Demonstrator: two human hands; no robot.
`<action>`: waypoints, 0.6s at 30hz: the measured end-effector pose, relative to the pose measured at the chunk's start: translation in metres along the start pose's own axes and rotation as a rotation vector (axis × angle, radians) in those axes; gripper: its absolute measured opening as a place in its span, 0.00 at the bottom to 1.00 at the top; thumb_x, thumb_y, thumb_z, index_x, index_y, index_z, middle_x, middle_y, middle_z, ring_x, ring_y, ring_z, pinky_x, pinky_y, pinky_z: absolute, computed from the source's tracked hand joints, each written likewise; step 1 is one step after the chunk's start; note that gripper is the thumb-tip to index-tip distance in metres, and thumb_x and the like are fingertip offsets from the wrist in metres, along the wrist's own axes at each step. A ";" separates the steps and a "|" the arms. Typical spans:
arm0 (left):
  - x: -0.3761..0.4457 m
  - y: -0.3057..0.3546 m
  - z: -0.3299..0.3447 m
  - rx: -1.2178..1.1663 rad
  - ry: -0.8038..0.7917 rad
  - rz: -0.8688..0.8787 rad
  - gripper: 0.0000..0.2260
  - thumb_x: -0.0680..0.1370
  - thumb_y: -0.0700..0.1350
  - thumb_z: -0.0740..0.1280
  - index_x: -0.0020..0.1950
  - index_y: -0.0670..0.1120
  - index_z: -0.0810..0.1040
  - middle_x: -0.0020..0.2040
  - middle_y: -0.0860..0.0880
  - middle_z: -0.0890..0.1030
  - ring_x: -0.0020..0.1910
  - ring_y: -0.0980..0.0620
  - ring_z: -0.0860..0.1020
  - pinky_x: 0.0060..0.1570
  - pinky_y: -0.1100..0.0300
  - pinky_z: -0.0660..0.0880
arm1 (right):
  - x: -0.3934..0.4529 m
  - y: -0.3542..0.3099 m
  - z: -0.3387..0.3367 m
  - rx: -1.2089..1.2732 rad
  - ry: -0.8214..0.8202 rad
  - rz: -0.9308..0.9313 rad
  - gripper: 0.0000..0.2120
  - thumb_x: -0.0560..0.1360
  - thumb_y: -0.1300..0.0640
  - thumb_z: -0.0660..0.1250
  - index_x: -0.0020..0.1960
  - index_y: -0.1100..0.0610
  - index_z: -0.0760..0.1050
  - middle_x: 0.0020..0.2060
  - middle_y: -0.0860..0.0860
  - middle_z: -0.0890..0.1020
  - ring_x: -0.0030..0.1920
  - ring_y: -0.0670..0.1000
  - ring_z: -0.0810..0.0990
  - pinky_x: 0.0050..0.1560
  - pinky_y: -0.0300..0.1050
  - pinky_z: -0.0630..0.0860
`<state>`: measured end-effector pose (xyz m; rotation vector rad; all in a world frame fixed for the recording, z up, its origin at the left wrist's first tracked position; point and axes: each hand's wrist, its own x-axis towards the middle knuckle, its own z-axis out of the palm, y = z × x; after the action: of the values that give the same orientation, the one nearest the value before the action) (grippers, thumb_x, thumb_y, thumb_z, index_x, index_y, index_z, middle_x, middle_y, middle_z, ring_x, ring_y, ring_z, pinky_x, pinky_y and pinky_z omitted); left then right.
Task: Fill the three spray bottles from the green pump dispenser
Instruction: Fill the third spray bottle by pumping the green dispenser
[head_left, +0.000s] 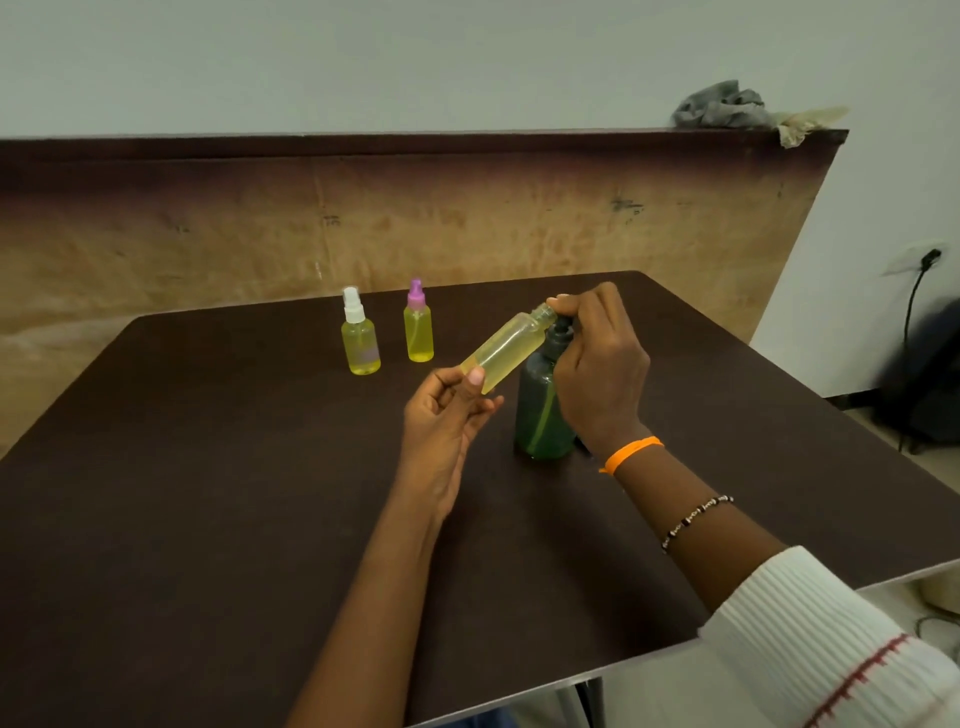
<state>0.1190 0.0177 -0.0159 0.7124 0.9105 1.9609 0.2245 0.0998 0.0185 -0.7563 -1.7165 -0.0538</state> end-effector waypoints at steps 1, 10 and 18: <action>-0.001 0.000 0.000 -0.001 0.003 -0.003 0.14 0.67 0.46 0.68 0.49 0.41 0.74 0.41 0.45 0.77 0.32 0.59 0.77 0.45 0.62 0.79 | 0.000 0.000 0.000 0.001 -0.001 0.000 0.16 0.72 0.64 0.52 0.46 0.63 0.79 0.40 0.55 0.78 0.38 0.54 0.78 0.29 0.40 0.69; -0.003 0.002 0.002 0.013 -0.001 -0.003 0.13 0.67 0.46 0.68 0.48 0.41 0.74 0.41 0.45 0.77 0.31 0.58 0.76 0.45 0.63 0.79 | 0.016 -0.007 -0.011 -0.031 -0.074 0.023 0.15 0.69 0.66 0.54 0.43 0.60 0.79 0.41 0.52 0.79 0.35 0.55 0.77 0.25 0.36 0.61; -0.002 0.000 0.000 0.003 0.014 -0.006 0.10 0.70 0.43 0.67 0.47 0.41 0.74 0.41 0.45 0.76 0.31 0.58 0.76 0.45 0.63 0.79 | 0.003 -0.004 -0.004 -0.023 -0.041 -0.019 0.16 0.72 0.64 0.52 0.46 0.62 0.79 0.41 0.54 0.78 0.31 0.54 0.78 0.22 0.43 0.71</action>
<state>0.1200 0.0155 -0.0162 0.6973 0.9232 1.9621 0.2256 0.0964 0.0242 -0.7627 -1.7646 -0.0725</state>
